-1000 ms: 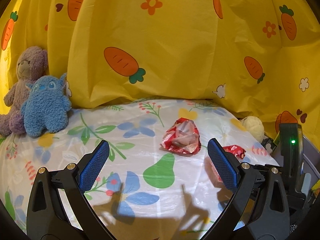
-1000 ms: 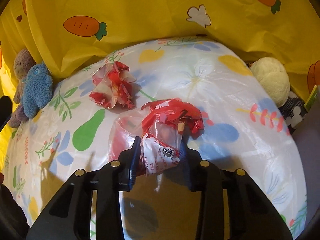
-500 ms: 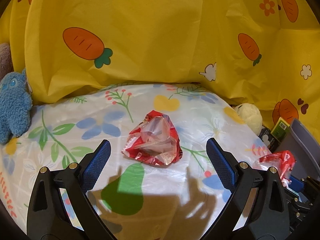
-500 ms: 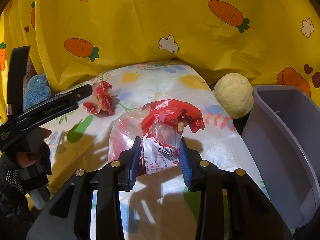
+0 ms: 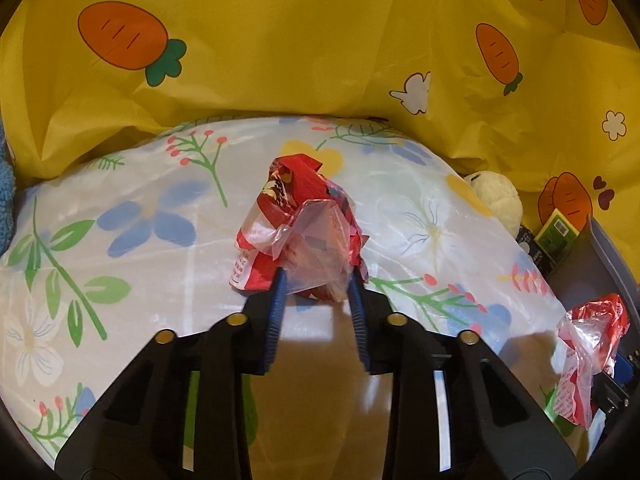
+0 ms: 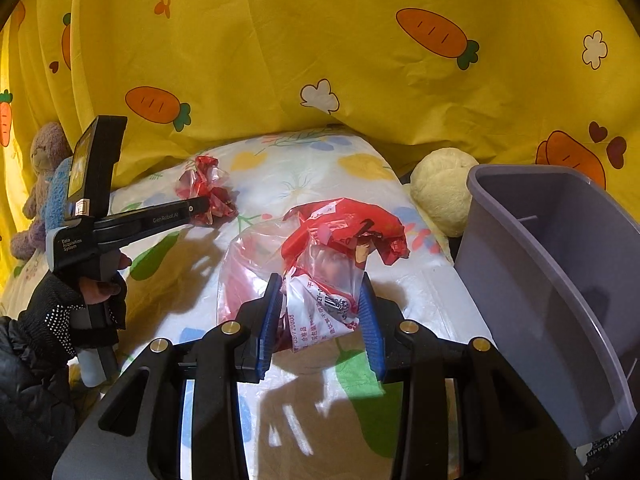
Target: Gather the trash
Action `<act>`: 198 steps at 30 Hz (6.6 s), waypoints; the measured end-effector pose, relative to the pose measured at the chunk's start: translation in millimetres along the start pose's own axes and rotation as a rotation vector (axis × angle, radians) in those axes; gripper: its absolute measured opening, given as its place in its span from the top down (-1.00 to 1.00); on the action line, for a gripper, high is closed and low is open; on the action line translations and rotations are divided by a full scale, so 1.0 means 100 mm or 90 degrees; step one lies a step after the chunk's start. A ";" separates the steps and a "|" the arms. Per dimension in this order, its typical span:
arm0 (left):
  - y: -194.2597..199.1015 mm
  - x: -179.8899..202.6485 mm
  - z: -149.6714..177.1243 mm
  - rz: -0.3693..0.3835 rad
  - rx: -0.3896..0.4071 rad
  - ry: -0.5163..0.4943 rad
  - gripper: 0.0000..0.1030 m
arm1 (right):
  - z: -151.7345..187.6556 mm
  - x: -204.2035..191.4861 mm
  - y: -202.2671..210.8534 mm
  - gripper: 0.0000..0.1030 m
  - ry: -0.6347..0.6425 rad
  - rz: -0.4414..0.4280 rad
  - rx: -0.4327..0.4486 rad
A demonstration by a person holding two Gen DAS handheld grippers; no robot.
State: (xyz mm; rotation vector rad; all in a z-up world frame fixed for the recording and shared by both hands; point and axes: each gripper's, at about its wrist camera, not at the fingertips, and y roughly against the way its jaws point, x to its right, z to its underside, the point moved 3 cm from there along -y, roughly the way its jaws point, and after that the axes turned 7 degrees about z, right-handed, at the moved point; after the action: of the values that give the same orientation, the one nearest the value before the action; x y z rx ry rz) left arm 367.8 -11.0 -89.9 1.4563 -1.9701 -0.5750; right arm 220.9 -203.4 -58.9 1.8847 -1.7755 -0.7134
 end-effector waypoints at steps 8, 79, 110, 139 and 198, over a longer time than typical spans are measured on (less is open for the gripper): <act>0.36 0.06 0.03 0.008 0.040 0.001 0.60 | 0.02 0.03 0.13 0.27 0.000 -0.006 0.024; 0.74 3.08 0.34 0.335 0.066 -0.150 -0.46 | 0.30 1.77 0.97 -0.29 -0.113 0.280 0.136; 2.24 1.14 1.23 -0.080 0.230 -0.086 -0.89 | 0.61 0.27 1.46 -0.90 -0.033 0.262 0.194; 2.51 0.90 1.46 -0.088 0.231 -0.063 -0.89 | 0.78 -0.14 1.59 -0.90 -0.008 0.234 0.204; 2.52 1.01 1.49 -0.073 0.233 -0.074 -0.89 | 0.81 -0.09 1.62 -0.90 -0.016 0.236 0.201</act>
State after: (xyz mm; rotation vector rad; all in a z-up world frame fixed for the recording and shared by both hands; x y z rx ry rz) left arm 70.3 -34.2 -8.1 1.8002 -2.1768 -0.3656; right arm 44.8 -203.7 -16.7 1.6579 -2.2773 -0.3361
